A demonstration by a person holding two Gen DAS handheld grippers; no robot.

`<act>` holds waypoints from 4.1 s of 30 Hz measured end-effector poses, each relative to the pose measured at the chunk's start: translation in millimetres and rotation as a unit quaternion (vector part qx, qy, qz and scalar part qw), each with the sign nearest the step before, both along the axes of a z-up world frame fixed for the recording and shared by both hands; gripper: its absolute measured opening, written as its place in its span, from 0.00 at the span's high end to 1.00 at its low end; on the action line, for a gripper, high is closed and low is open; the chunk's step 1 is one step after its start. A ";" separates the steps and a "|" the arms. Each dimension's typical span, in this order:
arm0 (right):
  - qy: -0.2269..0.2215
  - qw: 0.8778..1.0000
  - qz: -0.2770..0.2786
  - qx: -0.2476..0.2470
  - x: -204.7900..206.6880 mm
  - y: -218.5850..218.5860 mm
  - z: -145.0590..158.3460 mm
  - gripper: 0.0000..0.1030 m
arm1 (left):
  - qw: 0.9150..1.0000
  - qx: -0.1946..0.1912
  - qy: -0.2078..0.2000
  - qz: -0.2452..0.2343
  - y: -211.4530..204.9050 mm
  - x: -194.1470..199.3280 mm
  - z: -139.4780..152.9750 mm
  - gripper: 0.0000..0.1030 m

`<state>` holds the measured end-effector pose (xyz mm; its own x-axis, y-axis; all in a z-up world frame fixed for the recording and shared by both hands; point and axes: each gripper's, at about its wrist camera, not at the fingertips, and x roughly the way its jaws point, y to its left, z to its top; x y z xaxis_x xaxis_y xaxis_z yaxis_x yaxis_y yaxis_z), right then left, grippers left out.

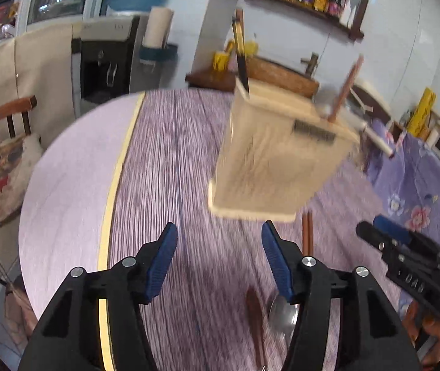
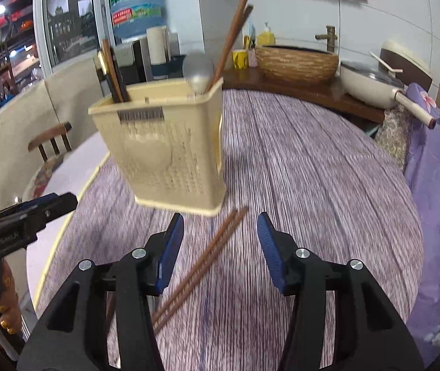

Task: Organize utensils
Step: 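Move both open tools back over the remaining utensils on the table, then grasp a brown chopstick with the right tool while the left tool grasps the wooden-handled spoon, then lift the brown chopstick and wooden-handled spoon and carry them above the holder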

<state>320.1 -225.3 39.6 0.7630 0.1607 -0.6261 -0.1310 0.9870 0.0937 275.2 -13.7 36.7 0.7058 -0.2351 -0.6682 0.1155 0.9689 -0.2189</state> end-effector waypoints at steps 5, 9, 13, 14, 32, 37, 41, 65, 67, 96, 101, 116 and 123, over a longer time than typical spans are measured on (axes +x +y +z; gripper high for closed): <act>0.030 0.999 -0.009 -0.016 -10.4 2.3 -28.9 0.51 | 0.998 0.013 0.044 -0.031 -8.6 -21.5 -28.9 0.53; 0.057 0.998 -0.015 -0.014 -7.7 -1.8 -44.7 0.51 | 0.996 0.020 0.064 -0.054 -17.3 -32.0 -42.9 0.56; 0.086 0.996 -0.010 -0.005 -0.8 1.3 -57.0 0.51 | 0.995 0.028 0.077 -0.062 -23.2 -36.9 -52.4 0.57; 0.093 0.996 -0.007 -0.006 0.6 4.5 -60.4 0.51 | 0.994 0.027 0.080 -0.064 -23.5 -37.6 -53.7 0.57; 0.152 0.987 -0.020 0.042 10.5 -9.8 -71.2 0.66 | 0.993 0.054 0.077 -0.065 -33.2 -44.1 -57.2 0.59; 0.150 0.987 0.003 0.048 10.3 9.7 -72.0 0.65 | 0.994 0.055 0.077 -0.063 -35.6 -44.6 -56.9 0.59; 0.142 0.990 -0.004 0.007 9.2 20.2 -70.6 0.65 | 0.993 0.056 0.077 -0.063 -35.6 -46.4 -57.0 0.59; 0.142 0.988 -0.027 0.053 8.7 -6.3 -66.6 0.70 | 0.987 0.128 0.066 -0.072 -61.8 -38.6 -59.3 0.78; 0.144 0.988 -0.030 0.052 8.4 -8.1 -67.4 0.70 | 0.987 0.126 0.067 -0.072 -60.1 -34.3 -59.0 0.80; 0.153 0.983 -0.102 -0.011 90.8 4.8 -68.4 0.77 | 0.990 0.079 0.106 -0.054 -36.6 24.3 -52.6 0.86; 0.157 0.981 -0.110 -0.012 99.5 0.8 -68.3 0.84 | 0.989 0.070 0.121 -0.047 -38.3 37.2 -51.4 0.84; 0.159 0.980 -0.117 -0.004 108.7 -2.9 -70.1 0.89 | 0.987 0.100 0.120 -0.040 -53.3 55.0 -52.5 0.84; 0.155 0.978 -0.121 0.067 102.5 -18.9 -67.9 0.90 | 0.990 0.081 0.111 -0.030 -46.8 57.7 -48.5 0.85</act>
